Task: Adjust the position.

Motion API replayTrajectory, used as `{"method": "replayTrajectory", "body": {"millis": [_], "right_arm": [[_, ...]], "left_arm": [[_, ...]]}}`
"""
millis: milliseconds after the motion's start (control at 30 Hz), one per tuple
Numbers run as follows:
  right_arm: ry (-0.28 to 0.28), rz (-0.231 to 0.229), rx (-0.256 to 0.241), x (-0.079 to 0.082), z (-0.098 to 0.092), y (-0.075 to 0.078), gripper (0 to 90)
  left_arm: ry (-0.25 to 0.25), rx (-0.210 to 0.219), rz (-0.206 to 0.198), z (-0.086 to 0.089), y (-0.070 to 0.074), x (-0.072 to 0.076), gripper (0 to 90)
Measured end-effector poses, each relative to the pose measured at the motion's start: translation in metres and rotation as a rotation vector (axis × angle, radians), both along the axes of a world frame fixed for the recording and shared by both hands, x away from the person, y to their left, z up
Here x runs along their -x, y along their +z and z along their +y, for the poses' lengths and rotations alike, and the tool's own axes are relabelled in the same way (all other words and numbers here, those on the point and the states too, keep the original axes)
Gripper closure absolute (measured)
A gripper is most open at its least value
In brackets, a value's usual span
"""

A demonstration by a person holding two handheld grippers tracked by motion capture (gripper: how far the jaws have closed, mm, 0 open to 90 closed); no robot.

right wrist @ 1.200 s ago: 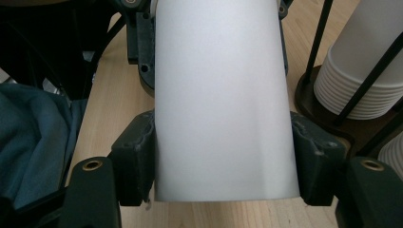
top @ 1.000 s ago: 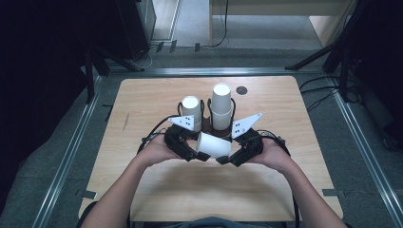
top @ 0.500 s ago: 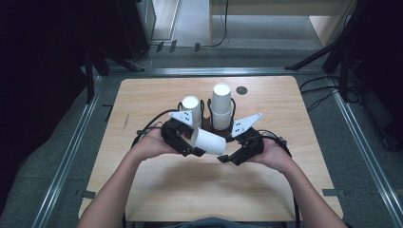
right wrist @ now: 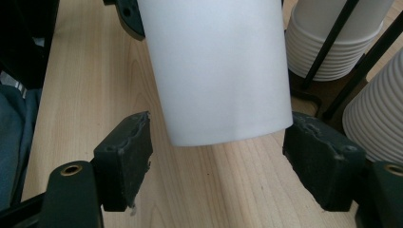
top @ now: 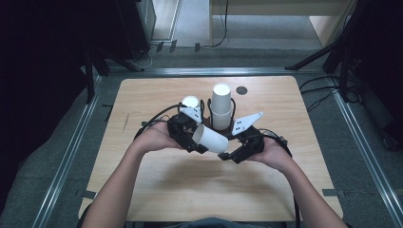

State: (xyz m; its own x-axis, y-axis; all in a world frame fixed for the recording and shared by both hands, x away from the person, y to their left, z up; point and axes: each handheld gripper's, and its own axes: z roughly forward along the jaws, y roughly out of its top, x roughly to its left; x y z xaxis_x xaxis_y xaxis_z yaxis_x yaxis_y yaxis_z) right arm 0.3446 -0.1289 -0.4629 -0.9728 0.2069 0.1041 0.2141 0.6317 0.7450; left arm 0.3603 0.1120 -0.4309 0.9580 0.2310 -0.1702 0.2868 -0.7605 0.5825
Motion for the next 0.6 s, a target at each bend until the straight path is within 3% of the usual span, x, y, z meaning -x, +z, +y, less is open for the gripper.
{"method": "replayTrajectory", "body": {"millis": [67, 267, 600], "right_arm": [[-0.002, -0.002, 0.000, 0.000, 0.001, 0.000, 25.3], [0.008, 0.001, 0.006, 0.001, 0.005, -0.003, 25.3], [0.046, -0.001, 0.043, 0.004, 0.017, -0.010, 26.6]], "left_arm": [[-0.003, -0.035, -0.002, -0.002, -0.004, 0.001, 24.5], [-0.024, -0.077, -0.008, -0.008, -0.011, 0.003, 24.5], [-0.052, -0.088, -0.016, -0.016, -0.009, 0.007, 24.5]]}}
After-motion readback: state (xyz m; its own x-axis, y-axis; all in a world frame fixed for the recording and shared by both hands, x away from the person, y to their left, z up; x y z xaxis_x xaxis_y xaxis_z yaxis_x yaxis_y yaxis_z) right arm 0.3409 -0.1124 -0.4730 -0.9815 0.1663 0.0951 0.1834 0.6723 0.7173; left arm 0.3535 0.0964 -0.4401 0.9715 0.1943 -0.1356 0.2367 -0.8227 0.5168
